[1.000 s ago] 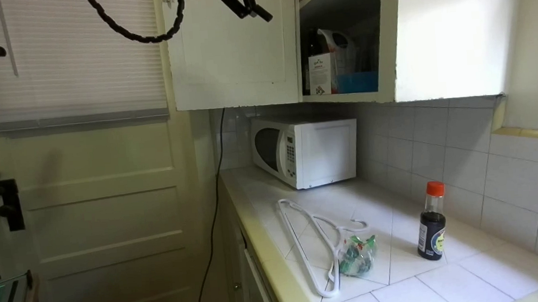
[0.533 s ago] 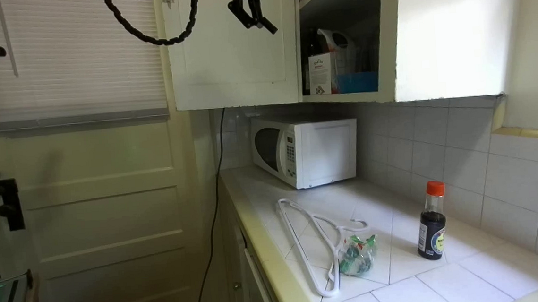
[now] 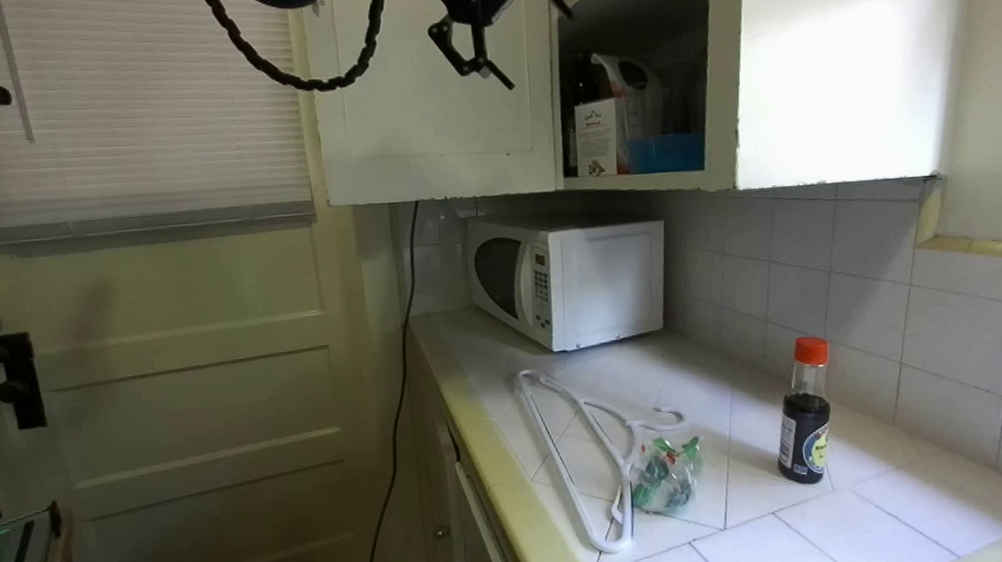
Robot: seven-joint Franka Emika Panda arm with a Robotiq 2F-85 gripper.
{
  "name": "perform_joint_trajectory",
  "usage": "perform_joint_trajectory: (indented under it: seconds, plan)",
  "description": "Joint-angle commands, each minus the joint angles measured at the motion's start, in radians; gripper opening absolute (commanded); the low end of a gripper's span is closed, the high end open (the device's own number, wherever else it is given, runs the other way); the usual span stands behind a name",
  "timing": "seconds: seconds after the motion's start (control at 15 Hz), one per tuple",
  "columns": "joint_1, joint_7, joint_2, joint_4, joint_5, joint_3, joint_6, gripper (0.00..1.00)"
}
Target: Open the right side of the cabinet
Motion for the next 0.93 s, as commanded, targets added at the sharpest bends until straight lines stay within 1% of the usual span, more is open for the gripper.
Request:
perform_joint_trajectory:
  seconds: [0.0,0.13,0.2,0.4,0.53,0.67,0.87]
  plan:
    - [0.008,-0.176,0.136,0.118,0.065,-0.033,0.004,1.0]
    - [-0.007,-0.205,0.223,0.201,0.08,-0.022,0.002,1.0]
    - [-0.017,-0.199,0.265,0.242,0.07,-0.01,0.001,1.0]
    - [-0.03,-0.147,0.39,0.367,-0.004,0.035,-0.017,1.0]
    - [-0.028,-0.134,0.461,0.436,-0.027,0.058,-0.032,1.0]
    - [-0.028,-0.13,0.516,0.488,-0.037,0.074,-0.04,1.0]
    - [-0.031,-0.111,0.547,0.514,-0.044,0.084,-0.031,1.0]
